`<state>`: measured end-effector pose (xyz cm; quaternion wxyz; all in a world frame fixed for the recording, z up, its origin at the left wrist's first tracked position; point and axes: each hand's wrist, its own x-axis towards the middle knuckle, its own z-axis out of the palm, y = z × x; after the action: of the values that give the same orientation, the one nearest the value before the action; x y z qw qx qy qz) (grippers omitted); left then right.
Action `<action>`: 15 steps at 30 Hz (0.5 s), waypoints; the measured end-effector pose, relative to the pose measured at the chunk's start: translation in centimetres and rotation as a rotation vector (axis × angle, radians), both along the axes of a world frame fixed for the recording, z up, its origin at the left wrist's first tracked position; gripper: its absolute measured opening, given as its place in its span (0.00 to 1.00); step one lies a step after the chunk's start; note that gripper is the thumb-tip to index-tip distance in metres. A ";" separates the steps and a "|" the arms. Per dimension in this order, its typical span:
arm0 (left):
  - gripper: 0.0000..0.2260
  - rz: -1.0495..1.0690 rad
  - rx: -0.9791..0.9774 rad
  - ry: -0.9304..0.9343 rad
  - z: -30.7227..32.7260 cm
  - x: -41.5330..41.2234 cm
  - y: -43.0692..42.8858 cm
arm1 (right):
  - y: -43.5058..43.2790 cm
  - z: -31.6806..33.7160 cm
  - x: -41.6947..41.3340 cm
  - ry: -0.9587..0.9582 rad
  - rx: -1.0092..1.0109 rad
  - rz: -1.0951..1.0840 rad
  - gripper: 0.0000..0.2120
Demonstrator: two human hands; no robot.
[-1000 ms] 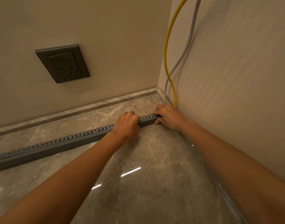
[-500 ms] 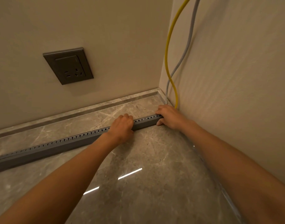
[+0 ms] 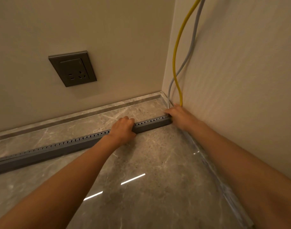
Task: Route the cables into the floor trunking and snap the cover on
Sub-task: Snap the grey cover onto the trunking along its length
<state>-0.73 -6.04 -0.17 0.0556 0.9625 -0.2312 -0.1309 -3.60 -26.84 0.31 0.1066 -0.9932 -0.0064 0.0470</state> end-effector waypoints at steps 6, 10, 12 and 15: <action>0.18 0.067 -0.053 0.026 0.1 -0.3 1.7 | 2.0 -0.1 -0.4 -0.002 0.016 0.048 0.14; 0.18 0.103 -0.061 0.069 0.6 -0.4 4.7 | 4.6 -0.2 -0.7 -0.031 -0.030 0.057 0.19; 0.18 0.124 -0.057 0.085 0.9 -0.4 6.5 | 6.6 -0.4 -0.6 -0.006 -0.026 0.086 0.18; 0.19 0.140 -0.058 0.094 1.2 -0.4 8.6 | 9.7 -0.9 -0.5 0.007 0.019 0.104 0.19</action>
<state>-1.15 2.60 0.99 0.1031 0.9670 -0.1642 -0.1650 -4.12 -17.09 -0.54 0.1135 -0.9903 -0.0582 0.0557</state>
